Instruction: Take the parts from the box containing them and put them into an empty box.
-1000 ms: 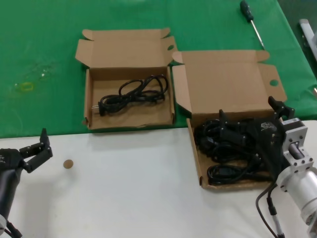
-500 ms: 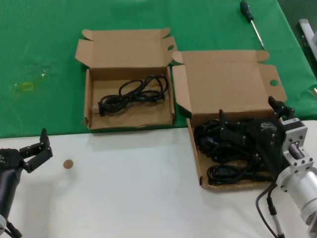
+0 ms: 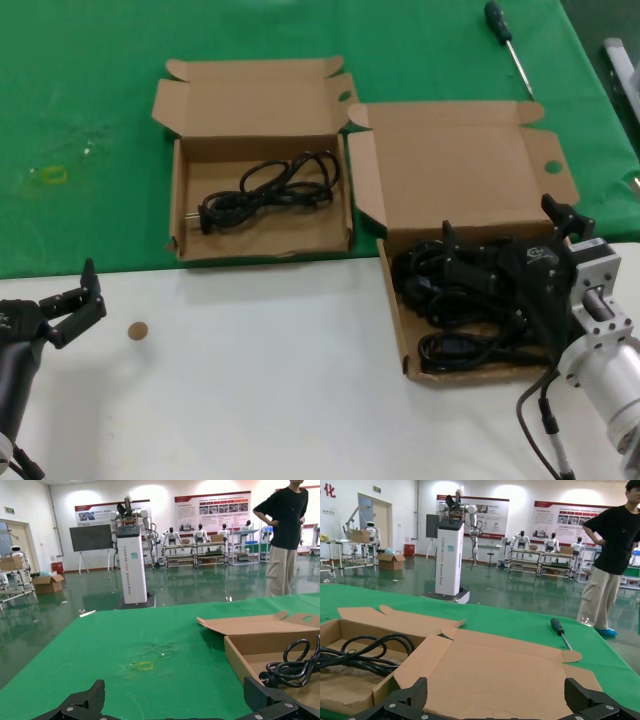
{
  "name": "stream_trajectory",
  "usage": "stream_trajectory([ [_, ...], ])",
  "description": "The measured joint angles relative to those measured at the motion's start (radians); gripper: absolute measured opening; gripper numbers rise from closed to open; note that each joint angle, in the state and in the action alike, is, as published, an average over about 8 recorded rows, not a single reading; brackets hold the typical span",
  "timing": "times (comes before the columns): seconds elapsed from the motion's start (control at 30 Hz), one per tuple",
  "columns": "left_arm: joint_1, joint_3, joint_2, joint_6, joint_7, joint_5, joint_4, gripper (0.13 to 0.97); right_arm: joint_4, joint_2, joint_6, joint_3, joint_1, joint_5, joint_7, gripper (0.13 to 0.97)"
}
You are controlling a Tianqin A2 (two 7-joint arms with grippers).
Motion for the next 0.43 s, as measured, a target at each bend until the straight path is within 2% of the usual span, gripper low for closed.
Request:
stream_trajectory([
  [0.43, 0.0, 0.0, 0.0, 0.0, 0.0, 0.0, 0.0, 0.966, 0.0, 0.0, 0.0, 0.0, 0.0, 0.0, 0.0, 0.966],
])
